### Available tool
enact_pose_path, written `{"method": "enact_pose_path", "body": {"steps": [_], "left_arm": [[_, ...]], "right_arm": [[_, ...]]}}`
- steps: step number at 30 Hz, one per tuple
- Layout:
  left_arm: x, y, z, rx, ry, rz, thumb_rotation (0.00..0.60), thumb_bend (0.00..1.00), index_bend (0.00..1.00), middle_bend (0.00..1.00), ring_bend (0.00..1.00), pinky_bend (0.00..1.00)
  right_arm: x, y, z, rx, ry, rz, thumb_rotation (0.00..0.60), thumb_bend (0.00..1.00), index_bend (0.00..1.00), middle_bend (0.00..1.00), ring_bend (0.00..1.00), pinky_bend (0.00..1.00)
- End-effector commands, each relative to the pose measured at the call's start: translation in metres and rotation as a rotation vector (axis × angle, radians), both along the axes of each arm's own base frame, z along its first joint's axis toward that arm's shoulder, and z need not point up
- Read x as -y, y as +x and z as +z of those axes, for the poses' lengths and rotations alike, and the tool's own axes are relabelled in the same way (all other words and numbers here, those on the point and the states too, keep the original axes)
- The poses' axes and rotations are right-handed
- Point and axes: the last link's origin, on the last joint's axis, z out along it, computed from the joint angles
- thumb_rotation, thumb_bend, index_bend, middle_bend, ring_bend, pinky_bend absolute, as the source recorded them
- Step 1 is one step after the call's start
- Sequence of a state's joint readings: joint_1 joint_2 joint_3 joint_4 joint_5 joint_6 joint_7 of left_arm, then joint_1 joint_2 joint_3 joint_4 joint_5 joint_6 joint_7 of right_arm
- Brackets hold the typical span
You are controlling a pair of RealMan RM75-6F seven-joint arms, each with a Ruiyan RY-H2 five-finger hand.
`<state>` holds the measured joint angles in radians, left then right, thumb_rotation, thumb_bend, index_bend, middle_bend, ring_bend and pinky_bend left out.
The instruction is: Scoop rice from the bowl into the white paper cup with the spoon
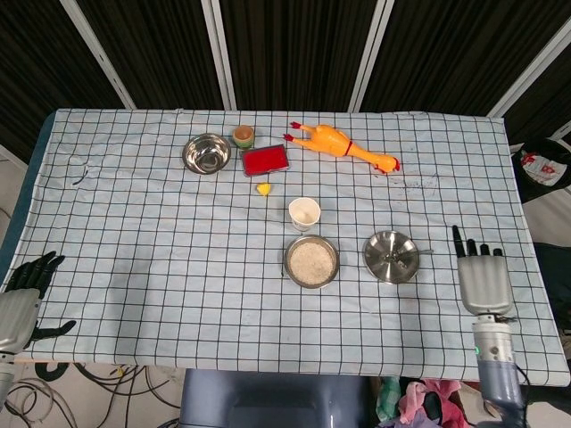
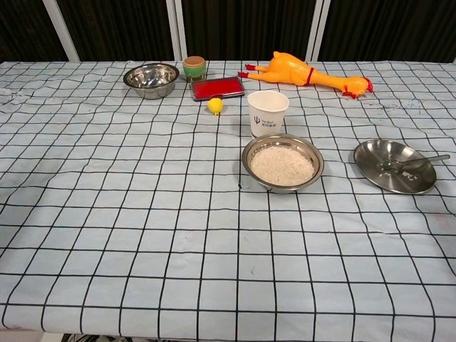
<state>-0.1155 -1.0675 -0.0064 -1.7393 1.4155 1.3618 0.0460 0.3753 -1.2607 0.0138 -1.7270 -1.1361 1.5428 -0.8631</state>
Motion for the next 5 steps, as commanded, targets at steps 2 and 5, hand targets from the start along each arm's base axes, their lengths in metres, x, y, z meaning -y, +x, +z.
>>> {"method": "enact_pose_path", "body": {"steps": [2,5], "left_arm": [[0.001,-0.001,-0.001,-0.036,0.008,-0.018,0.6,0.02,0.0,0.0,0.0,0.0],[0.002,-0.002,-0.003,-0.062,0.015,-0.029,0.6,0.01,0.0,0.0,0.0,0.0]], "right_arm": [[-0.055,-0.013,0.029,0.167,0.066,0.009,0.6,0.13,0.0,0.0,0.0,0.23],[-0.077,-0.023,0.036,0.212,0.084,0.035,0.6,0.13,0.0,0.0,0.0,0.23]]}}
